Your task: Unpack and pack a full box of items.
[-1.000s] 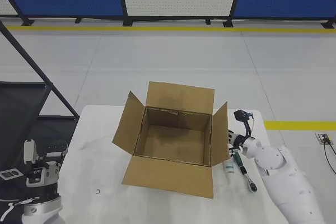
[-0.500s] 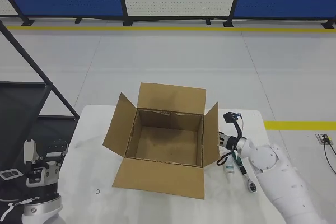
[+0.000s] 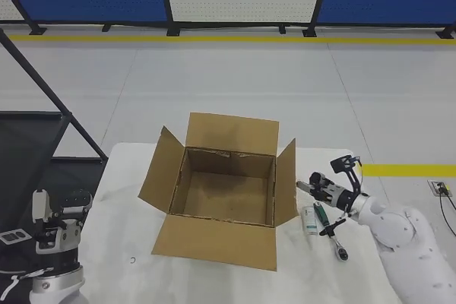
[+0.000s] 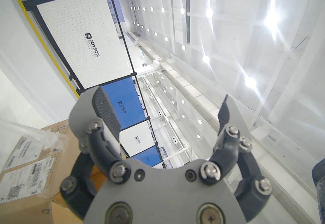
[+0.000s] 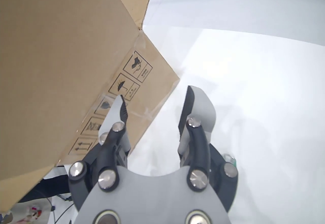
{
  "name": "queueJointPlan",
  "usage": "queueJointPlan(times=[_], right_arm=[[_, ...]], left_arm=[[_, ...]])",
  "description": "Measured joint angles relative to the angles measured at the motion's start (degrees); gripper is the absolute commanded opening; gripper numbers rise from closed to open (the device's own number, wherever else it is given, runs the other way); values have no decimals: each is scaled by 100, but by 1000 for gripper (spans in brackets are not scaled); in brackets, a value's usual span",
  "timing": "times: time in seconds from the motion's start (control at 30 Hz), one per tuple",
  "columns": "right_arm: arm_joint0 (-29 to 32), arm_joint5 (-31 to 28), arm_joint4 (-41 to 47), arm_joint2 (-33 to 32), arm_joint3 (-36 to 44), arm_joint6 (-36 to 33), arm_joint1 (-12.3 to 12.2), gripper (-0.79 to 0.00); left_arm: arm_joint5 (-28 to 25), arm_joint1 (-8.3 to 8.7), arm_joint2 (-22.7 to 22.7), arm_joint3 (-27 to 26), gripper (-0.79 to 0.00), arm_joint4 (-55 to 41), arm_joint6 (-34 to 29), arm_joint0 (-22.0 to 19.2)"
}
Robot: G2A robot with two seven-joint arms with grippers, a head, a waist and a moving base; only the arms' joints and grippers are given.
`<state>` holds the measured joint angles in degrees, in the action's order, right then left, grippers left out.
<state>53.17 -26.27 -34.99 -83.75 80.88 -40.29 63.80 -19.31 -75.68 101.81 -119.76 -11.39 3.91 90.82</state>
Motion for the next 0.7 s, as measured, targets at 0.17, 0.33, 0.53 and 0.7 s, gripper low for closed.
queueJointPlan(times=[0.17,0.33,0.53,0.7], right_arm=[[1094,425,-674,-643,1562,-506,-159,-62],[1628,855,-1472,-611,2190,-873,-209,0],[1668,1496,-2165,-231,2100,-921,-189,0],[1657,1534,-2187,-223,2086,-907,-187,0]], left_arm=[[0,0,0,0,0,0,0,0],[0,0,0,0,0,0,0,0],[0,0,0,0,0,0,0,0],[0,0,0,0,0,0,0,0]])
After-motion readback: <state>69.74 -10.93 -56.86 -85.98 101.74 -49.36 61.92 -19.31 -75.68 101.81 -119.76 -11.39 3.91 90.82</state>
